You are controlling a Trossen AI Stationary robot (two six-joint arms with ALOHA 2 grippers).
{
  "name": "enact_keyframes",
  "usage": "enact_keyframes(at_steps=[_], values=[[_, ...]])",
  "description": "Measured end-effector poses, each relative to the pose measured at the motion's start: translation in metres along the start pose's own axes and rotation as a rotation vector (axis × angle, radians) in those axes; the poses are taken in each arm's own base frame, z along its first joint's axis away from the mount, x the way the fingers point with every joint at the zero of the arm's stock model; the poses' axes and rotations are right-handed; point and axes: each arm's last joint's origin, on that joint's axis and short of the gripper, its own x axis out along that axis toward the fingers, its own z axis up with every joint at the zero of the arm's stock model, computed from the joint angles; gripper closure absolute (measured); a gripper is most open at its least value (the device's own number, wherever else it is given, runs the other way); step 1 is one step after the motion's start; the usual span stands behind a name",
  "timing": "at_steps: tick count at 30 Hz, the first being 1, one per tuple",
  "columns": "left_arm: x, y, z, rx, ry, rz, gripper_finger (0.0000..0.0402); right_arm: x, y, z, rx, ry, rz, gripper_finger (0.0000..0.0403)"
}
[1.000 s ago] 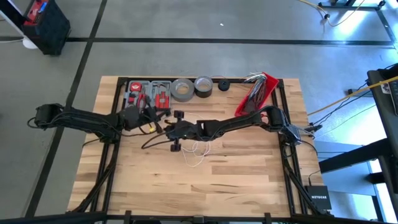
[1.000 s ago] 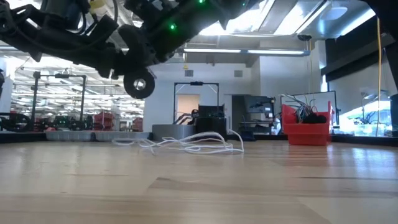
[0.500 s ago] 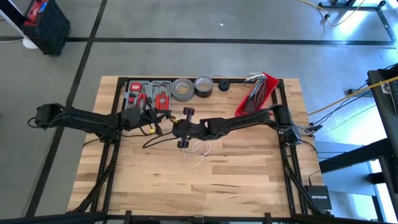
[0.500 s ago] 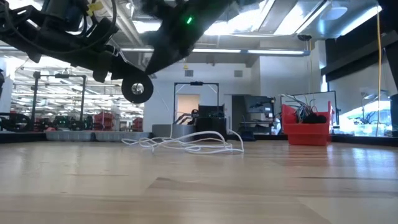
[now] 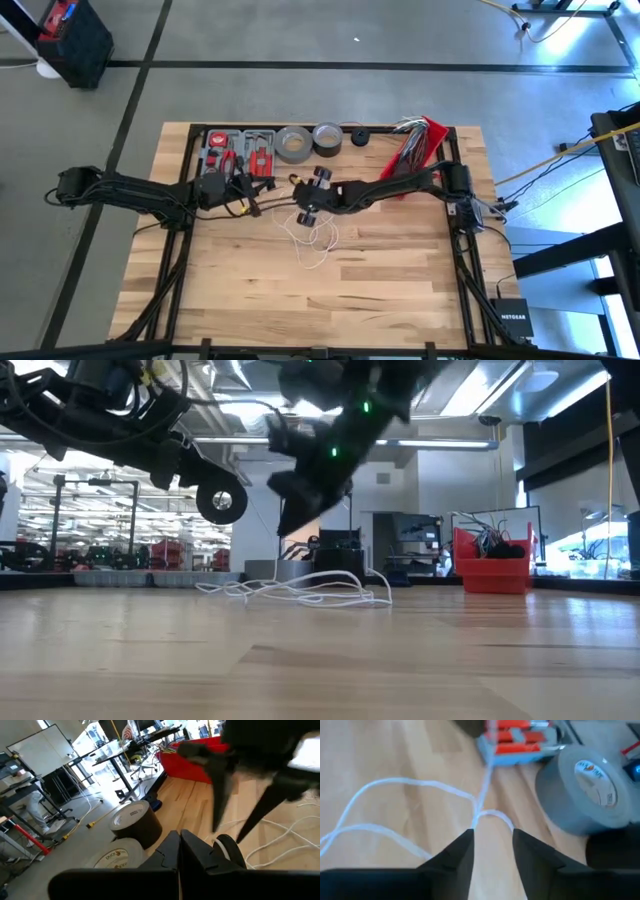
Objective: Coil cords
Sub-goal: Coil the white wire on the black spool
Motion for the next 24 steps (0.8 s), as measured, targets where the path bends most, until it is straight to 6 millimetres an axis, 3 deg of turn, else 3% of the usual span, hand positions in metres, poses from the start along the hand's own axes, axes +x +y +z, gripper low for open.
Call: enact_keyframes(at_steps=[6, 16, 24], values=[[0.0, 0.0, 0.0, 0.001, -0.002, 0.001, 0.0402, 0.018, -0.008, -0.026, 0.035, -0.09, 0.118, 0.0258], [0.0, 0.0, 0.0, -0.002, -0.005, 0.001, 0.0401, 0.017, -0.006, -0.024, 0.015, -0.12, 0.159, 0.0303], [0.0, 0.0, 0.001, -0.002, -0.005, 0.002, 0.0402, 0.018, -0.005, -0.035, -0.043, -0.02, 0.181, 0.0313]])
